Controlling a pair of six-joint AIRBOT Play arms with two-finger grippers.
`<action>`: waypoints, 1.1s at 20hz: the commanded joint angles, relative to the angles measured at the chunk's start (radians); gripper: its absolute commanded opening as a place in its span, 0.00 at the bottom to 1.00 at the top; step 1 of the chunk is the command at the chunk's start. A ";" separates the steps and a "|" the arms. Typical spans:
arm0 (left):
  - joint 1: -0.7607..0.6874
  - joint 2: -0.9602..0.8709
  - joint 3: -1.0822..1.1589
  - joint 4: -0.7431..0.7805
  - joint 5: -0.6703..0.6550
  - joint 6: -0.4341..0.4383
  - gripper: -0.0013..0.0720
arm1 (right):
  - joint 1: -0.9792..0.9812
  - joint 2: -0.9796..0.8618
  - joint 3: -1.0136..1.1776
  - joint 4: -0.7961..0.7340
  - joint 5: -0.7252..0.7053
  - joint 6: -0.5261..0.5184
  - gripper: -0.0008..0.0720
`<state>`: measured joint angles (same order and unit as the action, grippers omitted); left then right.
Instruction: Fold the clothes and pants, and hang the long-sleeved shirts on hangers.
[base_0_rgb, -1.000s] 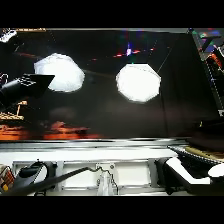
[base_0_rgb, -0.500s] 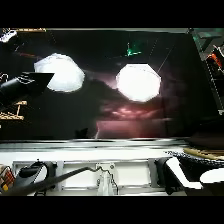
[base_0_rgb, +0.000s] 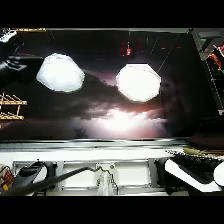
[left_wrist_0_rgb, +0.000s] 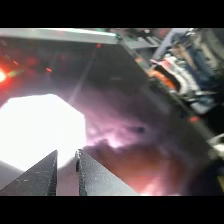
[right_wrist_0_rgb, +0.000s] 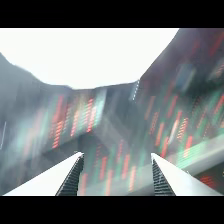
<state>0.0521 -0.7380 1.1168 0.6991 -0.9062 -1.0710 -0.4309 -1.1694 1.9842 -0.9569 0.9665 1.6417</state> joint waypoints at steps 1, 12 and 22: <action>-0.035 -0.056 0.159 0.197 -0.006 0.000 0.21 | 0.348 -0.082 -0.039 -0.093 0.317 -0.226 0.69; -0.044 -0.056 0.194 0.224 0.002 0.000 0.21 | 0.779 -0.084 -0.185 -0.199 0.324 -0.245 0.69; -0.044 -0.056 0.194 0.224 0.002 0.000 0.21 | 0.793 -0.084 -0.185 -0.199 0.324 -0.245 0.69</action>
<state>0.0090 -0.7940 1.3098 0.9218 -0.9043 -1.0706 0.3584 -1.2526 1.7992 -1.1561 1.2888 1.3964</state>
